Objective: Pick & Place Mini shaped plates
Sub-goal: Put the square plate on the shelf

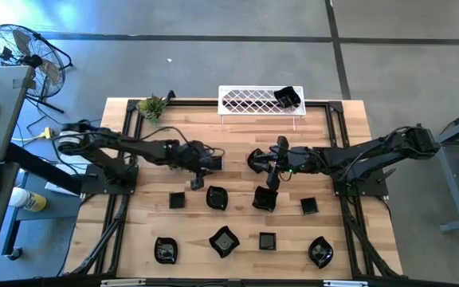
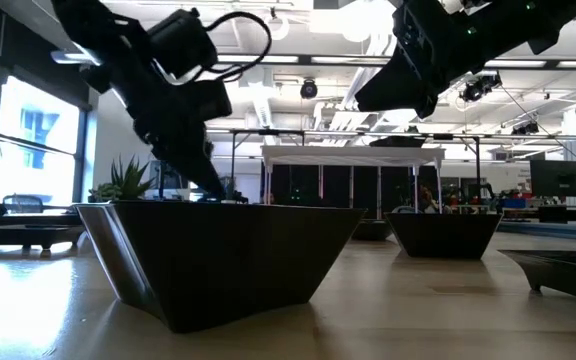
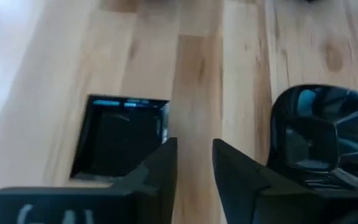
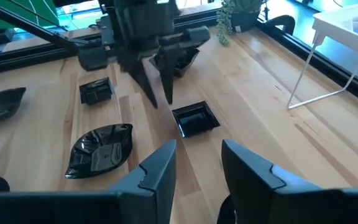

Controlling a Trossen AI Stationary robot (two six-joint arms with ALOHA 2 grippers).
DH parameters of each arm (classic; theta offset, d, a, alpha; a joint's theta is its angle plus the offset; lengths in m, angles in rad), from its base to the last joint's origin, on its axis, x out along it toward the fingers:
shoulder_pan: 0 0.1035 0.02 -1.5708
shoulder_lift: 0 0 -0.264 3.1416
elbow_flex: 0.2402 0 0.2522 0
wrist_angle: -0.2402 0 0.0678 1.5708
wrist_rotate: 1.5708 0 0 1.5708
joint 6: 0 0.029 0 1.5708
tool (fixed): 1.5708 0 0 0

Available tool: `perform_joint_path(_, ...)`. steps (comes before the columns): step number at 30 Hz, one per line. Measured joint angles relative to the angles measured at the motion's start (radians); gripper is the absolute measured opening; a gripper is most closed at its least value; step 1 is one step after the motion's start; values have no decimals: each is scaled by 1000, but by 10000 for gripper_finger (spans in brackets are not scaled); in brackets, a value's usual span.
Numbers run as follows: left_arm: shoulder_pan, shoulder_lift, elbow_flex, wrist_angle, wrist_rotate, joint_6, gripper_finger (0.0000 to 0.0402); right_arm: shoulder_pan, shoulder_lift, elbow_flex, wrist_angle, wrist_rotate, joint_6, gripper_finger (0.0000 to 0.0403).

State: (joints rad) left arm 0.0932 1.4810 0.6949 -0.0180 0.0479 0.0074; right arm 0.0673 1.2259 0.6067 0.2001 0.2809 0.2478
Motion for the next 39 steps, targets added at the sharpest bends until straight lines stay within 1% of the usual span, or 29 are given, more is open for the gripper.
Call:
perform_joint_path(5,-30,66,25,-13,-146,44,108,1,0,0,0,0,-16,123)
perform_joint_path(10,-36,97,28,-14,-210,66,108,1,0,0,0,-2,-48,123)
perform_joint_path(12,-35,105,28,-7,-212,67,108,1,0,0,0,-2,-48,123)
perform_joint_path(16,-35,107,28,-14,-176,76,108,1,0,0,0,-3,-61,123)
perform_joint_path(21,-35,107,28,-14,-195,77,108,1,0,0,0,-3,-77,123)
perform_joint_path(27,-35,107,28,-22,-182,94,83,1,0,0,0,-3,-98,123)
perform_joint_path(30,-35,107,28,-22,-192,94,72,1,0,0,0,-3,-100,123)
perform_joint_path(39,-35,107,28,-27,-197,146,69,1,0,0,0,-3,-118,123)
